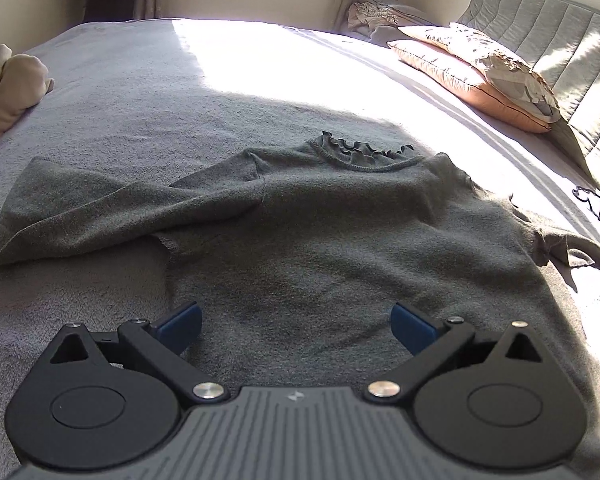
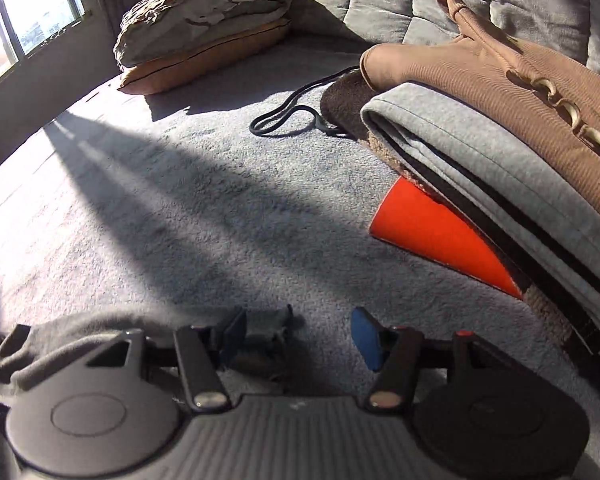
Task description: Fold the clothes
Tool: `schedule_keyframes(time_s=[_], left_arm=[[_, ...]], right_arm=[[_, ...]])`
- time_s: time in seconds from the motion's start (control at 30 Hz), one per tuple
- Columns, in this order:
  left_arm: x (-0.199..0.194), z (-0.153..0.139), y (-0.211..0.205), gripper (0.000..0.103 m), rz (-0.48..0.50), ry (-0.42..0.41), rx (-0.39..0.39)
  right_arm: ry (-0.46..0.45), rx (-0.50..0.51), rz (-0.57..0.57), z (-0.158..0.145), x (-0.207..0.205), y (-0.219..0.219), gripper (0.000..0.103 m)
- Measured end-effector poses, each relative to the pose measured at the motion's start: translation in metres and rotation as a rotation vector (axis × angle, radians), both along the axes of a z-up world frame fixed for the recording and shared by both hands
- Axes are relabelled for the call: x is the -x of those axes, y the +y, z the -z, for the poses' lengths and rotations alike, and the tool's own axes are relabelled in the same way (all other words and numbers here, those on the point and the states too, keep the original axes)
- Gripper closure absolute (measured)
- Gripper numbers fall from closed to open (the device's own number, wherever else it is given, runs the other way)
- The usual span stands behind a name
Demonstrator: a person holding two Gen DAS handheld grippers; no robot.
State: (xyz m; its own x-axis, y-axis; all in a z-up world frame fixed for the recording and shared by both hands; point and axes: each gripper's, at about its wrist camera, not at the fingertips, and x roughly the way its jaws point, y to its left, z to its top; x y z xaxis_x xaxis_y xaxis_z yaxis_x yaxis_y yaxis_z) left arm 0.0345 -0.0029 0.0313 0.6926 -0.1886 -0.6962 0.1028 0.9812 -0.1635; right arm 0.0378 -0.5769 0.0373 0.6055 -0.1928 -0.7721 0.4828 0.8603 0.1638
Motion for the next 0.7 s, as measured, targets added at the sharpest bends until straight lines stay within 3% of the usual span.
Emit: schedule_keyframes(time_s=[0.03, 0.1, 0.13, 0.23, 0.33, 0.47, 0.63, 0.7], left_arm=[[0.000, 0.001, -0.001, 0.000, 0.002, 0.003, -0.002], [-0.002, 0.003, -0.002, 0.000, 0.002, 0.010, -0.004], [-0.002, 0.003, -0.001, 0.000, 0.002, 0.012, -0.003], [-0.003, 0.001, 0.002, 0.000, -0.005, 0.005, 0.009], [-0.003, -0.003, 0.006, 0.000, -0.014, -0.008, 0.027], [-0.002, -0.004, 0.006, 0.000, -0.011, -0.017, 0.028], [-0.003, -0.001, 0.001, 0.000, 0.006, -0.008, 0.018], [-0.003, -0.002, 0.002, 0.000, 0.008, -0.011, 0.029]], right_arm=[[0.023, 0.014, -0.049, 0.003, -0.004, 0.005, 0.055], [0.035, 0.032, -0.126, 0.004, -0.010, 0.014, 0.089], [0.027, 0.043, -0.152, 0.001, -0.012, 0.019, 0.097], [-0.045, 0.179, -0.148, -0.015, -0.012, 0.031, 0.097], [-0.187, 0.361, -0.108, -0.046, -0.005, 0.045, 0.098], [-0.315, 0.416, -0.025, -0.073, 0.003, 0.050, 0.098], [-0.152, 0.389, -0.050, -0.042, -0.026, 0.047, 0.097], [-0.189, 0.349, -0.009, -0.043, -0.021, 0.040, 0.097]])
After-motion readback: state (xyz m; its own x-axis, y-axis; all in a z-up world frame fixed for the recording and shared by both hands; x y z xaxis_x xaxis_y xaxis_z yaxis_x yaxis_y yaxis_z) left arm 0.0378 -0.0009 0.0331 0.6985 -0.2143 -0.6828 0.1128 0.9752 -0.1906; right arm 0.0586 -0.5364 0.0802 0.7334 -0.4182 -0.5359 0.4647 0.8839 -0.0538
